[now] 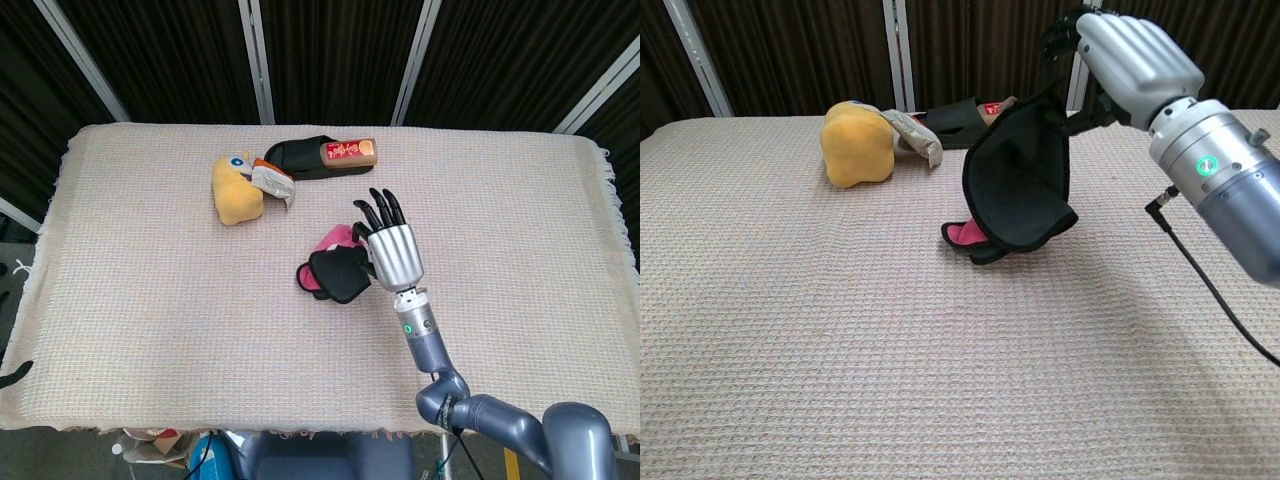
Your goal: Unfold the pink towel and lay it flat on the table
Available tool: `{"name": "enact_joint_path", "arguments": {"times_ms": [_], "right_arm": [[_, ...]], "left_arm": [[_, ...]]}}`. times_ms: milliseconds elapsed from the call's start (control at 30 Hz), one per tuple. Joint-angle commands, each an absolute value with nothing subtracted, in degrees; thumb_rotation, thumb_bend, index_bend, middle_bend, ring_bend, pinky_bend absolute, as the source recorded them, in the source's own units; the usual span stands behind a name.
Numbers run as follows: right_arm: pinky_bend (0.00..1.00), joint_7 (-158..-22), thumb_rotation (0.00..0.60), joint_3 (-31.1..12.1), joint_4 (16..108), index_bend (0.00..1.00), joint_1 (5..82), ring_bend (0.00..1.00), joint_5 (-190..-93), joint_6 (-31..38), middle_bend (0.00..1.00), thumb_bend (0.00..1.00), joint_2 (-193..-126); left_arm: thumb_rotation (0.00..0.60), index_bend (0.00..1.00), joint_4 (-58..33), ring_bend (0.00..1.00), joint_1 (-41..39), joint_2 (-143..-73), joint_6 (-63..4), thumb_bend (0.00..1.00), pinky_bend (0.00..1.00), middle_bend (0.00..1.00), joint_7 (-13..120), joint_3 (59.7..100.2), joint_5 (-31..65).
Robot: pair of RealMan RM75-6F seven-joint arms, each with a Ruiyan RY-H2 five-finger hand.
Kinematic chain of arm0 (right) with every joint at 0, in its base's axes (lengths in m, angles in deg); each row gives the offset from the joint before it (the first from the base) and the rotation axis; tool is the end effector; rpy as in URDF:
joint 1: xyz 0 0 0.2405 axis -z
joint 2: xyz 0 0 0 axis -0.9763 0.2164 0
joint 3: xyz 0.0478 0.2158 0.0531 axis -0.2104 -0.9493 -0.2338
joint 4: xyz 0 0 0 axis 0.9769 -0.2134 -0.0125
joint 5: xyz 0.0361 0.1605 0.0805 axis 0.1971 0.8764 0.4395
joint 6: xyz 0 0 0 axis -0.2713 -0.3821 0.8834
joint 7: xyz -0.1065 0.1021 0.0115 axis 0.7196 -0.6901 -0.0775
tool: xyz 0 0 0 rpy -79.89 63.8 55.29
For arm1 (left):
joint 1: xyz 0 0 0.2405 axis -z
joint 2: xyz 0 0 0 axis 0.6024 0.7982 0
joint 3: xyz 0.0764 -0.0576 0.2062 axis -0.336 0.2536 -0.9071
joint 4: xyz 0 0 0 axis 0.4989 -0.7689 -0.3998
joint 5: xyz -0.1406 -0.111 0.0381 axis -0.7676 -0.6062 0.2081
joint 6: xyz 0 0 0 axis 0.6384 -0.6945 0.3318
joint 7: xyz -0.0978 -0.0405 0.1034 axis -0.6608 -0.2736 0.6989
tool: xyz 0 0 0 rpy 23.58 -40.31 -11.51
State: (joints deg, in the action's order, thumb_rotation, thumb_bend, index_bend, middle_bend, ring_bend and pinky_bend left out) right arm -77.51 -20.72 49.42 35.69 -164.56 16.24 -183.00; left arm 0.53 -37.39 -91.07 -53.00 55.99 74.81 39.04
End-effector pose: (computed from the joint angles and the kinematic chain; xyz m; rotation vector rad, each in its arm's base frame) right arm -0.0818 -0.3442 0.0273 1.4932 -0.5751 1.4050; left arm -0.3103 0.1547 0.1823 -1.2952 -0.8332 -0.7424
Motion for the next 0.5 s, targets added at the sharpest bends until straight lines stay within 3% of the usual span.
{"name": "enact_joint_path", "arguments": {"times_ms": [33,500], "right_arm": [[0.11,-73.2,0.600,-22.2,56.8,0.66,35.6,0.11,-160.5,11.5,0.27,0.62,-177.6],[0.11,-65.1,0.600,-30.5,64.7,0.67,29.3,0.11,-157.0,8.2,0.28,0.63,-169.0]], "left_arm": [[0.600,0.00,1.7,0.00,-36.9,-91.2,-52.3,0.03,0.00,0.00,56.2,74.9,38.9],[0.600,0.00,8.8,0.00,-29.9,-92.9,-45.6,0.03,0.00,0.00,60.8,78.9,36.9]]}}
